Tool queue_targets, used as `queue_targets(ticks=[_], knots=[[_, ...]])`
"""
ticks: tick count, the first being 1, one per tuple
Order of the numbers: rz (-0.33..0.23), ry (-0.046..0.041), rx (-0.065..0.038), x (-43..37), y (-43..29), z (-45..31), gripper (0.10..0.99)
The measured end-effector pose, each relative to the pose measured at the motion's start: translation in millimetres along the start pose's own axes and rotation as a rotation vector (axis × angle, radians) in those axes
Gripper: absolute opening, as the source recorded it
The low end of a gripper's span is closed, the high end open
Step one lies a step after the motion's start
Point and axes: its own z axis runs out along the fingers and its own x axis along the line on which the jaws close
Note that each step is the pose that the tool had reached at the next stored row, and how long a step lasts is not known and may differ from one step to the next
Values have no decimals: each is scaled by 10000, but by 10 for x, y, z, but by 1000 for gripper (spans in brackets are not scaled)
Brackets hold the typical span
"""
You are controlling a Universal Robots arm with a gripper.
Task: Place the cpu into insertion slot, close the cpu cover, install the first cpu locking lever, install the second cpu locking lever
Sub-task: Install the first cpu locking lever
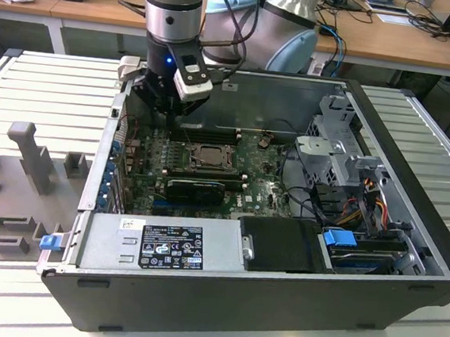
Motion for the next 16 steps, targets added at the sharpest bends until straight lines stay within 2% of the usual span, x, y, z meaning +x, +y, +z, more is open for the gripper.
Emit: queue_targets(ticks=[1, 8, 16], knots=[[2, 2, 2, 4, 43, 16, 106], [1, 1, 1, 15, 202, 58, 106], [0, 0, 3, -34, 234, 59, 106]])
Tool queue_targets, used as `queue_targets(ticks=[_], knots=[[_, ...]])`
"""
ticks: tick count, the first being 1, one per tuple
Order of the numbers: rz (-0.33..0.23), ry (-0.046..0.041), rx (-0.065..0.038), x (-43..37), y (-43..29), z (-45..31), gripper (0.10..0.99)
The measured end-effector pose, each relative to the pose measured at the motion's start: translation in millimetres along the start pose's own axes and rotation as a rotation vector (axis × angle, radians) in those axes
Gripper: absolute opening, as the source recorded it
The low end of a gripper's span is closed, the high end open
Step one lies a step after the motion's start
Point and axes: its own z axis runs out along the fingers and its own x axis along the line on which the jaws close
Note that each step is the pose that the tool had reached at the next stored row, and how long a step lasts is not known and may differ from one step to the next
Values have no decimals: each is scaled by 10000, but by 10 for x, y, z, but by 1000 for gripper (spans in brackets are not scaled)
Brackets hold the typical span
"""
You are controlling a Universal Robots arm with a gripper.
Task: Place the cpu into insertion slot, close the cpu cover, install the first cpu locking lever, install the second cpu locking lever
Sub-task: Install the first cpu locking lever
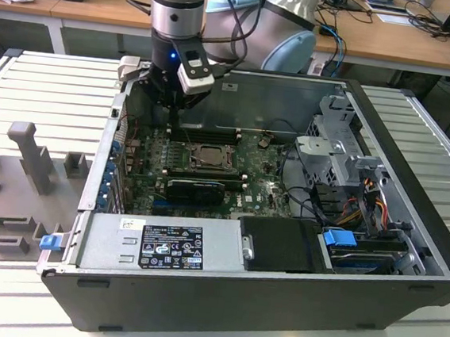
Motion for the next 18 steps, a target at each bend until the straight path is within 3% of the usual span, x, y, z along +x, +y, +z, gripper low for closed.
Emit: queue_targets(ticks=[4, 15, 18], knots=[[-11, 5, 1, -136, 9, 2, 106], [-11, 4, 0, -389, 25, 6, 106], [-12, 4, 1, -523, 34, 5, 106]])
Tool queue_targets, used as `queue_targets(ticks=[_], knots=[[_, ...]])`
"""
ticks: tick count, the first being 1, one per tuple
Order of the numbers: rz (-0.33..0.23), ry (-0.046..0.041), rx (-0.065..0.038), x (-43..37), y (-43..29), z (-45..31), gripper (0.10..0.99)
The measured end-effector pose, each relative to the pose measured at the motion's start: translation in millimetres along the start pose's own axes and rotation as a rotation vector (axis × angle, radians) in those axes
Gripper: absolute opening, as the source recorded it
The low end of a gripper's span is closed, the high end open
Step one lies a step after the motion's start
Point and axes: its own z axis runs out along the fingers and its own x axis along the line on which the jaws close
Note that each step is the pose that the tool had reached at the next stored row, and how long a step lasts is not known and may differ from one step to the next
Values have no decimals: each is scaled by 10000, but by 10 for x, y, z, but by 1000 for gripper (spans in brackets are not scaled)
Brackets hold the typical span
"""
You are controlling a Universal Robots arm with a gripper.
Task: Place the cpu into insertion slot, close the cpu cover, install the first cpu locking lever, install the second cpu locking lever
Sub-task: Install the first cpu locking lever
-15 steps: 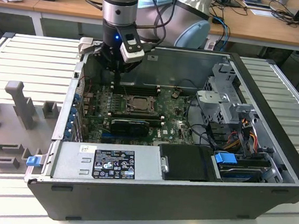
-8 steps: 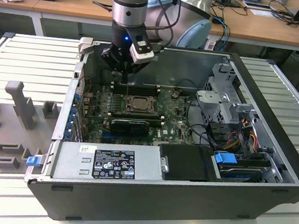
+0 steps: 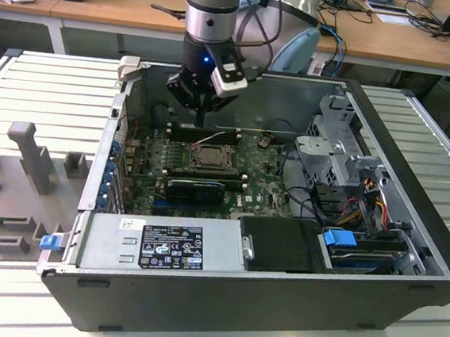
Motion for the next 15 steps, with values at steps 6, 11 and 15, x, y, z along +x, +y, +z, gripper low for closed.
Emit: queue_targets(ticks=[6, 11, 15], knots=[[1, -1, -1, -146, 10, 5, 106], [-284, -24, -64, -203, 14, 69, 106], [-618, -64, -66, -204, 14, 113, 106]])
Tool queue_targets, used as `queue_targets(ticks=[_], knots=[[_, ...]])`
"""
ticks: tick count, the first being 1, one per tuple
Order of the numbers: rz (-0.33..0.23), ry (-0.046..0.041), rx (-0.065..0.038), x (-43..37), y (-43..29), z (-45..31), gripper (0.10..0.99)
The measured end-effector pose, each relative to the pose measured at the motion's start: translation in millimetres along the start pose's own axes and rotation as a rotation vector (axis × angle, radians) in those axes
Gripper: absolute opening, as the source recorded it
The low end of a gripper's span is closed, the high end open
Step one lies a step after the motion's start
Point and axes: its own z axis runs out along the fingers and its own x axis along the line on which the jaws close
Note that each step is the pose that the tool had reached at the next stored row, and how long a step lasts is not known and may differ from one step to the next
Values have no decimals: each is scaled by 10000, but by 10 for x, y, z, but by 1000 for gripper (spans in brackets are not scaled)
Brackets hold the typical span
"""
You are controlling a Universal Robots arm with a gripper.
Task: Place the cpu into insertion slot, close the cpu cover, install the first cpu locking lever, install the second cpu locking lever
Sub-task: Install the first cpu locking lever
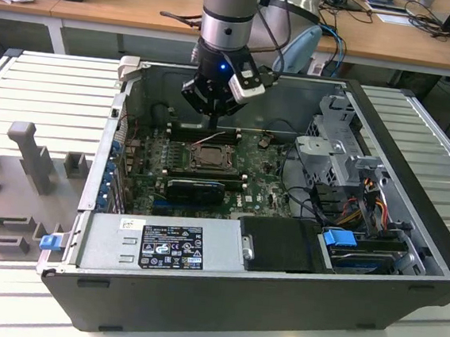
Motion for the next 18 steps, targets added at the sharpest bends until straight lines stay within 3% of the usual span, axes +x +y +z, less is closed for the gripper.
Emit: queue_targets(ticks=[5, 15, 18], knots=[[-16, -1, -2, -28, 76, 107, 106], [-59, 0, -6, -128, 77, 245, 106], [-74, 1, -6, -160, 77, 256, 106]])
